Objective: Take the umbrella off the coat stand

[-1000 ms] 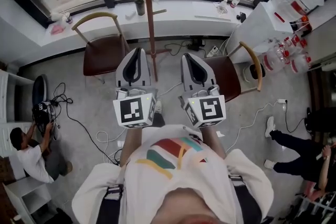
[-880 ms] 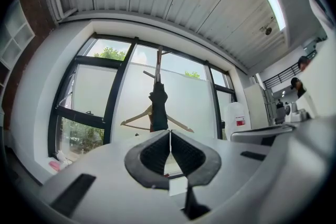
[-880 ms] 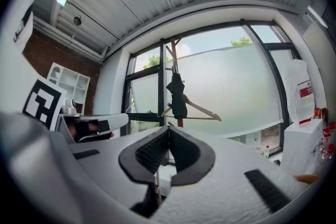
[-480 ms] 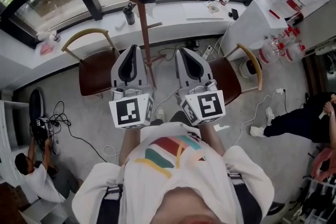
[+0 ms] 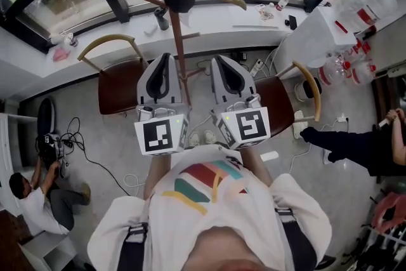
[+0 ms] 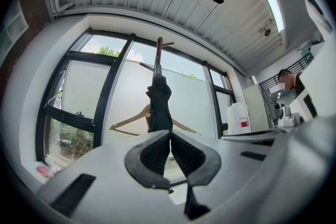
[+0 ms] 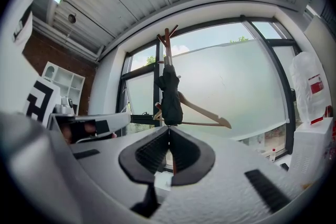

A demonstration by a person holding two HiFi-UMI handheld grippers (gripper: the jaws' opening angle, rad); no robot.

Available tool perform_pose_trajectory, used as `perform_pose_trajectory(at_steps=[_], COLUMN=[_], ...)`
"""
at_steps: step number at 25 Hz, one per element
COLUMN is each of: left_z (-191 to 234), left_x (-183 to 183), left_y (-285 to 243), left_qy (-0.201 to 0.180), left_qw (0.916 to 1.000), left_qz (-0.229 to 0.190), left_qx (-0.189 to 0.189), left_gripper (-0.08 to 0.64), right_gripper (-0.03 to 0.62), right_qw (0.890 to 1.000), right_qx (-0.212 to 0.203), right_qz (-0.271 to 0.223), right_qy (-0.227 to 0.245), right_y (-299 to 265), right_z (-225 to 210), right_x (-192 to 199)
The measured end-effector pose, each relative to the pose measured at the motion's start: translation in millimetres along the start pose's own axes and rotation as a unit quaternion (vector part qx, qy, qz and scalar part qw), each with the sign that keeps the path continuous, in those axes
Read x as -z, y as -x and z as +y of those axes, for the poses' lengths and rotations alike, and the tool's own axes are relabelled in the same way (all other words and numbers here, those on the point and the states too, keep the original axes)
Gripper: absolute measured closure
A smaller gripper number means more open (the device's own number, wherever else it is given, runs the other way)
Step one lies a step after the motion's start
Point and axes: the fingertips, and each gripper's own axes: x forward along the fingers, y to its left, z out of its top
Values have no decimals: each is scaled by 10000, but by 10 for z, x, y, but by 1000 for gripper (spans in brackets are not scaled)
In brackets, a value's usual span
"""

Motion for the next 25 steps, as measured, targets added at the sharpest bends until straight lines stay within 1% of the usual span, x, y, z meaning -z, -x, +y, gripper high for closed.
perform_pose_trajectory(at_steps=[11,15,17,19,20,22,23,25], left_z=[-64,-70,-44,-3,12,45,63,93], left_x=[1,8,21,26,9,-22,-28,-37], left_y=[-219,-238,-235,-229,-228,-222,-215,-197], left_qy=[-134,-173,-190,-202,-205,-195,-192,-201], left_qw=[9998,9997,9996,9994,9994,9993,9993,9991], left_qz=[-104,-113,-44,34,2,-92,-105,-107], left_qx=[-136,-156,-209,-279,-283,-292,-313,-369], left_gripper=[549,549,549,549,549,549,549,549], right_gripper=[592,592,592,589,576,490,458,426], right_qw=[9999,9998,9993,9974,9960,9925,9908,9875], right_qx=[-117,-195,-366,-675,-837,-1133,-1250,-1423], right_qz=[53,36,17,-3,-37,-143,-208,-329], right_qy=[97,-15,-108,-235,-307,-432,-481,-585], right_y=[-62,-107,-169,-273,-340,-486,-561,-716], right_z=[-223,-239,-211,-152,-125,-81,-69,-67], right_x=[50,61,28,-55,-123,-312,-424,-654])
